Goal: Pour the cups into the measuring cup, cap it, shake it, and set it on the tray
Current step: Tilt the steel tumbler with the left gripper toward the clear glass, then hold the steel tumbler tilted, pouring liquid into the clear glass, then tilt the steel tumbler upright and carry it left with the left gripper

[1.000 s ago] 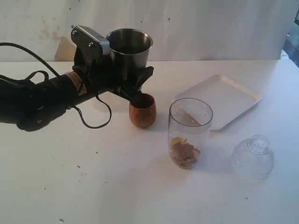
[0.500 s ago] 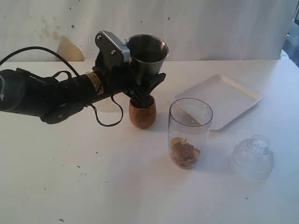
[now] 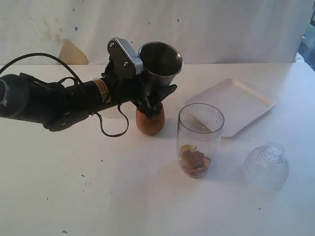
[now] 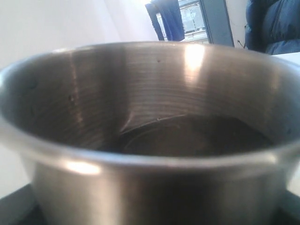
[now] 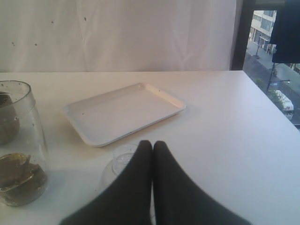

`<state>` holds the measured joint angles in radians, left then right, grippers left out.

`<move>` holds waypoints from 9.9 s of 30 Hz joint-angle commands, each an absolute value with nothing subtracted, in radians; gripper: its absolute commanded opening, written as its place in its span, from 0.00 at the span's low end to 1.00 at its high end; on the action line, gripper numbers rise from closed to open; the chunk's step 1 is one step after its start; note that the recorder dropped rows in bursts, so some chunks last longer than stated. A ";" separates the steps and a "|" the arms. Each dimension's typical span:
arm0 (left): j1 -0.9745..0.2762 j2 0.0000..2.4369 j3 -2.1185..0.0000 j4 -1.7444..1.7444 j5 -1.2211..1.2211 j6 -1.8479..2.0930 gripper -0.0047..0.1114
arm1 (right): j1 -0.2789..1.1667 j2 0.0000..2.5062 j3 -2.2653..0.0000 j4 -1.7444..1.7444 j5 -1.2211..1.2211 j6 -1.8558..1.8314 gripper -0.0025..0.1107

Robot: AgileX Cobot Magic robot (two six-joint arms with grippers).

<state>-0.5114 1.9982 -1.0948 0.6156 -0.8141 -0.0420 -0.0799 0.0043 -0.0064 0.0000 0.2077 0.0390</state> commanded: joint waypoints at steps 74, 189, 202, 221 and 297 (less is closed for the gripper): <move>-0.597 1.984 -1.157 0.689 -0.726 0.323 0.04 | -0.079 0.000 0.000 0.000 0.202 0.058 0.02; -0.600 1.984 -1.158 0.696 -0.634 0.686 0.04 | -0.079 0.000 0.000 0.000 0.206 0.049 0.02; -0.600 1.984 -1.158 0.696 -0.632 0.741 0.04 | -0.079 0.000 0.000 0.000 0.206 0.049 0.02; -0.600 1.984 -1.158 0.659 -0.663 0.212 0.04 | -0.079 0.000 0.000 0.000 0.206 0.049 0.02; -0.007 2.175 -0.890 0.190 -1.132 -0.201 0.04 | -0.079 0.000 0.000 0.000 0.208 0.049 0.02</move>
